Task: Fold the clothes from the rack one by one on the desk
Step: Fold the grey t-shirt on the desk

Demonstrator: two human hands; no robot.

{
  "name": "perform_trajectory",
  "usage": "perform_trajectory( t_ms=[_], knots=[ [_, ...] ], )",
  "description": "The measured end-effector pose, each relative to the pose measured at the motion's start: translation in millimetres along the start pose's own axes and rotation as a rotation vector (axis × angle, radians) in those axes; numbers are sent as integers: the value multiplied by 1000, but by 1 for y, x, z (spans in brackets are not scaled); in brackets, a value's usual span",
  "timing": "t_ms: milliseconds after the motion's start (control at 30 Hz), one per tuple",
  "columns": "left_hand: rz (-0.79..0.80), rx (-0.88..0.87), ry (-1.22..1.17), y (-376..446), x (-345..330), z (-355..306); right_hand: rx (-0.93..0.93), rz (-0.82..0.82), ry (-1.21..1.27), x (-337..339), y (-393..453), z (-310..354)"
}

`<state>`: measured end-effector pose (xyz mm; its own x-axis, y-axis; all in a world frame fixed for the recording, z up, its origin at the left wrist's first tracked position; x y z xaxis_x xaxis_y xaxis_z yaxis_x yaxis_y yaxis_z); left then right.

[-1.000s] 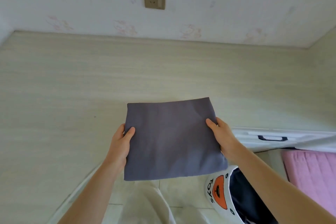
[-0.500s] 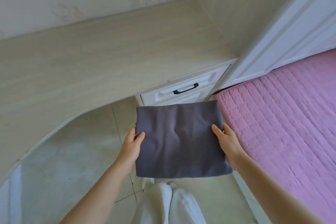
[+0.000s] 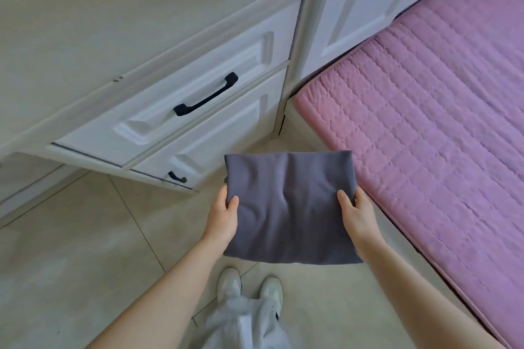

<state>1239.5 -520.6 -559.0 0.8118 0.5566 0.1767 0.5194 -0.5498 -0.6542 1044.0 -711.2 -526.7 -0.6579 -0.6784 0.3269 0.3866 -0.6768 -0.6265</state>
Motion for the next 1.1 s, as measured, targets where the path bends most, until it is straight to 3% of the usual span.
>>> perform_trajectory(
  t_ms=[400,733,967,1100],
  knots=[
    [29,104,19,124,-54,84,-57,-7,-91,-13,122,-108],
    [-132,176,145,136,-54,107,-132,30,-372,-45,142,-117],
    [-99,430,368,155,-68,112,-139,-2,-528,-51,147,-122],
    [-19,532,452,156,-68,109,-129,-3,-473,-51,146,-122]
  ],
)
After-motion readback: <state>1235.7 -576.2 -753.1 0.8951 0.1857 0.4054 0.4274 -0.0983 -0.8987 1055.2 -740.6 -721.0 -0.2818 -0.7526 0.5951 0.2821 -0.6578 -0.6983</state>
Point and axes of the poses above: each hand's wrist, its own y-axis towards the middle knuckle, its own x-axis out of the back of the hand, z = x × y, the point moved 3 cm from there along y, towards the middle knuckle, and after that the axes turned 12 degrees about z, right-handed, at the moved point
